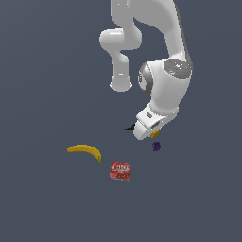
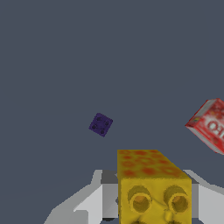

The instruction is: Pick up a designated object from a clutter of objects.

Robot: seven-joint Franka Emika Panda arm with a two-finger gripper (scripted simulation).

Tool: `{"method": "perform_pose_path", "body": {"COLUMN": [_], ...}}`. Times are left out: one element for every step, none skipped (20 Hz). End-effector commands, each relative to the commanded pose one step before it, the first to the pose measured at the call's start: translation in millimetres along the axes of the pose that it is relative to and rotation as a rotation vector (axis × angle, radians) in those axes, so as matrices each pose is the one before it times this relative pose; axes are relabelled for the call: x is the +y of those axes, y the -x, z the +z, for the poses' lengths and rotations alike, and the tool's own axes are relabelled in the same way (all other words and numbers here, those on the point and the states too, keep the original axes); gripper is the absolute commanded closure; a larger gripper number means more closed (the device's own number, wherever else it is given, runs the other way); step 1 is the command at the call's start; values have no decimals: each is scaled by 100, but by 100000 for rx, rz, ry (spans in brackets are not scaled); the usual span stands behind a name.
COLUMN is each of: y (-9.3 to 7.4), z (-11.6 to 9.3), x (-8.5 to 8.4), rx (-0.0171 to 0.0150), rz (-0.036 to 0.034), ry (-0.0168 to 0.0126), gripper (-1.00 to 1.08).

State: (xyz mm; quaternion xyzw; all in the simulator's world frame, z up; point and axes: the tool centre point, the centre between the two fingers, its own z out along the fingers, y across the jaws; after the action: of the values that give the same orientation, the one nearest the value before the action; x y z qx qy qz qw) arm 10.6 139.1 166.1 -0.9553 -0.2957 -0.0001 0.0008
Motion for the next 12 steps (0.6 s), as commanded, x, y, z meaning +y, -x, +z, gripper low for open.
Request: {"method": "perform_pose_path", "body": {"y": [-877,-364,-366,-368,-369,-371,-371,-362,-346,-343,-334,-326], "z": [-2362,-916,-915,-913,-911,-908,-901,-871,-845,-811,-784,-758], "x": [495,209,210,211,212,213,213,208,212,196,191,186], "rx": [-5,0,0,0,0,0,0,0,-12,0,0,0], "rz": [-49,0,0,0,0,0,0,0,41,0,0,0], "ry": [-105,0,0,0,0,0,0,0,54,0,0,0], "gripper": [108,108,108,108,108,108,108,108,108,108,108,108]}}
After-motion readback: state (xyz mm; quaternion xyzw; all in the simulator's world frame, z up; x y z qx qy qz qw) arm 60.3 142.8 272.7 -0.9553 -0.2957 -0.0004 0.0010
